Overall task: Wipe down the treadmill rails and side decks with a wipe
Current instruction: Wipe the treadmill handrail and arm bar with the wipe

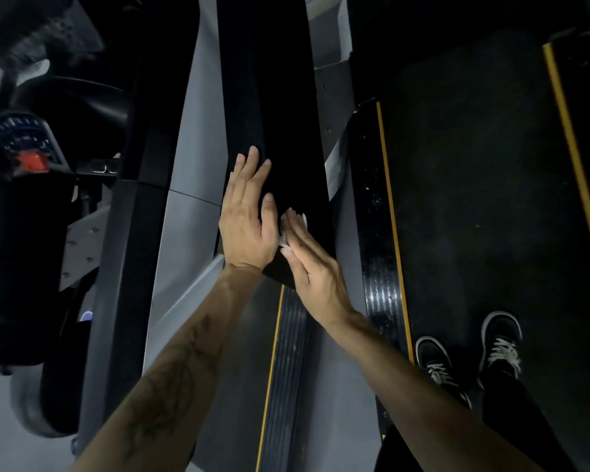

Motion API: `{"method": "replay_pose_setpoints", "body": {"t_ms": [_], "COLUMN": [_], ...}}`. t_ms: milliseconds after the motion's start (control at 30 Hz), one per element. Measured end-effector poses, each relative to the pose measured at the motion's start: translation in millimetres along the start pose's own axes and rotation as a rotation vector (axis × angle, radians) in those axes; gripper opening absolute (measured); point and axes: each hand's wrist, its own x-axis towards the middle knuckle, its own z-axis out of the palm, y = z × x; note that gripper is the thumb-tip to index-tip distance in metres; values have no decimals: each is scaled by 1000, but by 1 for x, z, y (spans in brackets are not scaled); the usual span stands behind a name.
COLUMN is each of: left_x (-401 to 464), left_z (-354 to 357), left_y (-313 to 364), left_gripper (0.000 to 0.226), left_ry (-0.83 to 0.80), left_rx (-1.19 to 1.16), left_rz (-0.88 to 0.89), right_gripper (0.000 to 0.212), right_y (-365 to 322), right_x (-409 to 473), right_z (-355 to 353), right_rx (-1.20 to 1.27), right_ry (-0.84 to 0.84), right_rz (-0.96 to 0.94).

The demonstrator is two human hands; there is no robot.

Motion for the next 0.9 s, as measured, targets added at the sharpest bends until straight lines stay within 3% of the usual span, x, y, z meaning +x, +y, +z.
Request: {"method": "replay_pose_setpoints", "body": {"t_ms": [433, 900], "left_x": [-8, 16], "left_z": [-30, -45], "left_y": [37, 102], "left_gripper": [57, 64], "left_ry": [-200, -228], "left_rx": [103, 108], "left_rz": [-146, 65], "right_gripper": [40, 41], "right_y": [-13, -54], "right_x": [25, 70], "right_z": [-64, -166], "right_rx": [-339, -667], "right_ry": [-37, -43], "right_rz": [-147, -205]}}
